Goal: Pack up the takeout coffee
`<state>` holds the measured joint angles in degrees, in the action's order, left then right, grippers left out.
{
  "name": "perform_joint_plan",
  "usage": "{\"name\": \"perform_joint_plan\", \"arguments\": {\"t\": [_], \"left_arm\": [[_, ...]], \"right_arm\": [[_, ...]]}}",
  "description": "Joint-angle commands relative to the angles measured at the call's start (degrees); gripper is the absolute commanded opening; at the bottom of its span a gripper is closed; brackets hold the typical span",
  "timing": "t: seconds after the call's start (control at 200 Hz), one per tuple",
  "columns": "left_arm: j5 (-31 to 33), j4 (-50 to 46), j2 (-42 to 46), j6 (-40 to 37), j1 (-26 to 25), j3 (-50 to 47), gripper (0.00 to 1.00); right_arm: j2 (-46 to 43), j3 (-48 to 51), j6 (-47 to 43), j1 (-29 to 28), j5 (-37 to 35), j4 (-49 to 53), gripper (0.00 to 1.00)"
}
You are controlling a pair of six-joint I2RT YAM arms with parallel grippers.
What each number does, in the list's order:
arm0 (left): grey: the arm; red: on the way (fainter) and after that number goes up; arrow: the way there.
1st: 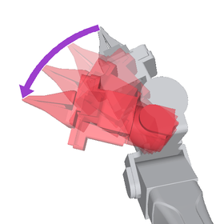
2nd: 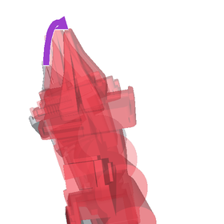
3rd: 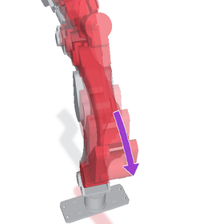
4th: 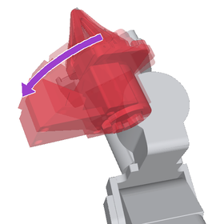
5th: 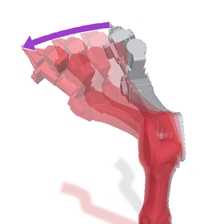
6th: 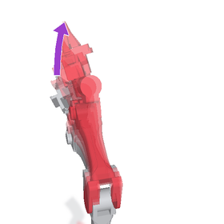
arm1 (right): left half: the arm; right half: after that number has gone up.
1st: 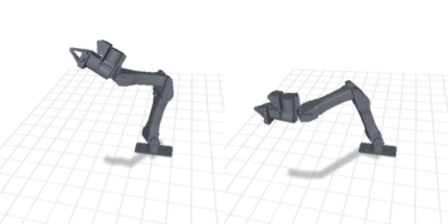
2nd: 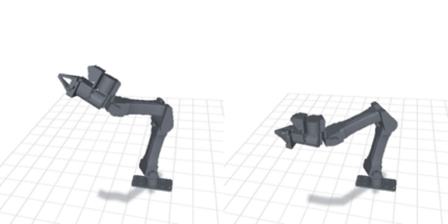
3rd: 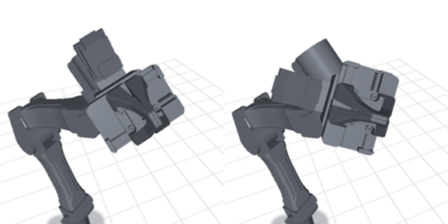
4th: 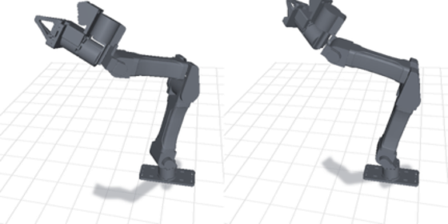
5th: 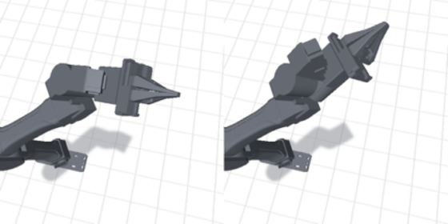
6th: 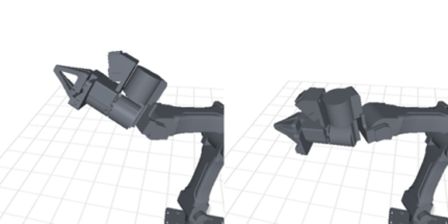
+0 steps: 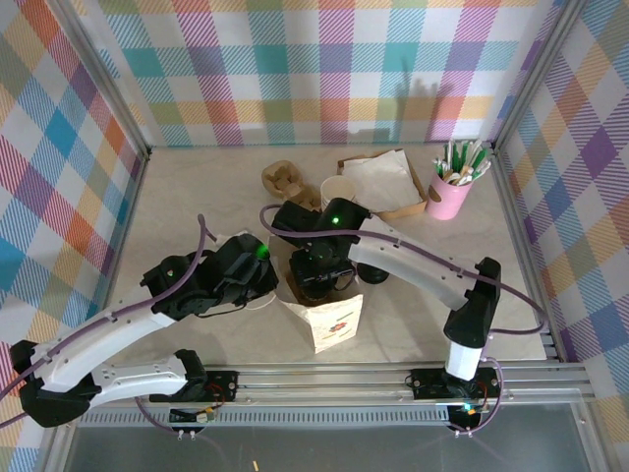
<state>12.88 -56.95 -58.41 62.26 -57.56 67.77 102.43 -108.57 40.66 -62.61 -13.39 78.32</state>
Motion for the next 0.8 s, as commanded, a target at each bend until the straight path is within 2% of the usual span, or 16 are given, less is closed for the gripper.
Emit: {"name": "perform_joint_plan", "arguments": {"t": [0.0, 0.215, 0.27, 0.3, 0.34, 0.395, 0.55, 0.69, 0.795], "left_arm": [[2.86, -3.34, -2.03, 1.05, -2.27, 2.46, 0.0], [4.32, -6.18, -4.54, 2.04, -3.88, 6.95, 0.0], [5.1, -7.41, -4.28, 2.2, -3.75, 8.35, 0.32], [5.89, -8.63, -4.17, 2.73, -3.67, 9.4, 0.44], [6.88, -10.54, -3.97, 3.66, -3.3, 10.97, 0.53], [6.93, -12.02, -3.59, 4.17, -2.68, 12.69, 0.58], [5.74, -12.98, -2.02, 3.97, -1.01, 15.73, 0.54], [3.87, -11.85, -0.83, 3.83, 1.97, 15.99, 0.41], [0.65, -7.89, -0.76, 3.58, 4.45, 13.97, 0.35]], "right_arm": [[-0.78, 0.87, -2.7, -0.16, -2.23, -3.35, 0.02], [1.77, -1.74, -5.44, -0.15, -2.86, -4.96, 0.02], [2.47, -2.76, -5.68, -0.15, -3.22, -4.5, 0.01], [2.63, -3.15, -5.84, -0.22, -3.2, -4.33, 0.01], [2.64, -3.46, -5.87, -0.15, -3.22, -4.1, 0.01], [2.52, -3.92, -5.91, -0.18, -3.16, -3.72, 0.01], [2.16, -4.72, -6.01, -0.16, -2.43, -2.44, 0.01], [2.17, -5.04, -5.86, -0.15, -2.78, -1.94, 0.01], [1.99, -5.31, -5.19, -0.19, -2.79, -1.98, 0.0]]}}
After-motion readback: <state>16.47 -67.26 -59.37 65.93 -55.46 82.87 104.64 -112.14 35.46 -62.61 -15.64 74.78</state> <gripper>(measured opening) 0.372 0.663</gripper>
